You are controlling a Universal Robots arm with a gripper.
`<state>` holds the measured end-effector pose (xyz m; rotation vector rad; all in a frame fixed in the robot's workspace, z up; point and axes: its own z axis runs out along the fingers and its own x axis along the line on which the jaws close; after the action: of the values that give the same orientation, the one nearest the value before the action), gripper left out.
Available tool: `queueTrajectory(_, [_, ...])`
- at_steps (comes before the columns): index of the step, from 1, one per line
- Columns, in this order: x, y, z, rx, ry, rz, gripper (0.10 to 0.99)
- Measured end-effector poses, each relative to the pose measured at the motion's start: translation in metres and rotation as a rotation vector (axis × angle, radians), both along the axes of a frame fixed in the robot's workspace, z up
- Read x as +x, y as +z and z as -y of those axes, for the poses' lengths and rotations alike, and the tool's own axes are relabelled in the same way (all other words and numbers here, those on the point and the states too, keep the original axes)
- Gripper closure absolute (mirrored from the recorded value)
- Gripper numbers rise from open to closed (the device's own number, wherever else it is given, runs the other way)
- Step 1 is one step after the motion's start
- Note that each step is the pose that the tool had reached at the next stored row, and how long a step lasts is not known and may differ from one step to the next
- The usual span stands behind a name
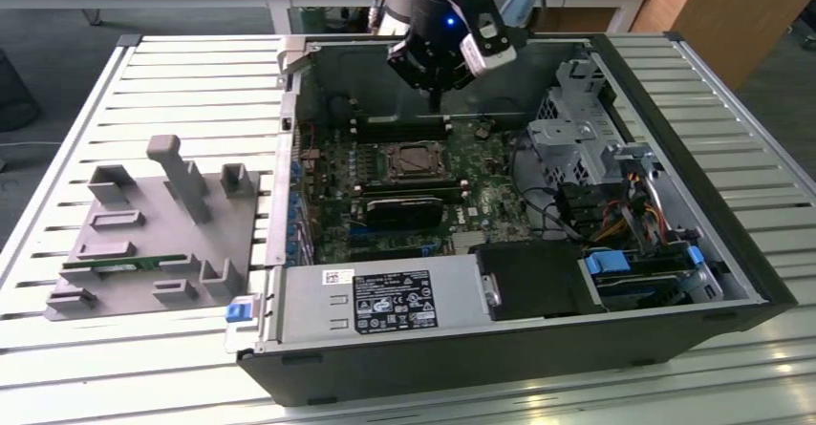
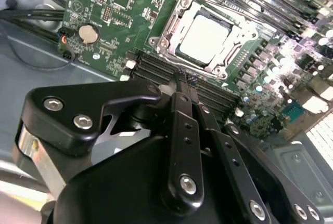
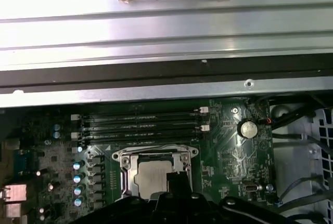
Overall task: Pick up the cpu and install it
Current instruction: 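Install the second cpu locking lever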
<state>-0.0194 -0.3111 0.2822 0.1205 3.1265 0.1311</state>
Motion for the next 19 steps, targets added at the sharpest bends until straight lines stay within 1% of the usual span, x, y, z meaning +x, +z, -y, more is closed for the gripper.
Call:
queueTrajectory(7, [-0.0003,0.023,0.0,0.0,0.0,-0.0001,0.98])
queueTrajectory(10, [-0.0007,0.0319,0.0,0.0,0.0,-0.0001,0.98])
queueTrajectory(11, [-0.0008,0.0338,0.0,0.0,0.0,-0.0001,0.98])
queueTrajectory(15, [-0.0013,0.0341,0.0032,0.0,0.0,-0.0001,0.98])
queueTrajectory(19, [-0.0016,0.0326,0.0105,0.0,0.0,-0.0004,0.98])
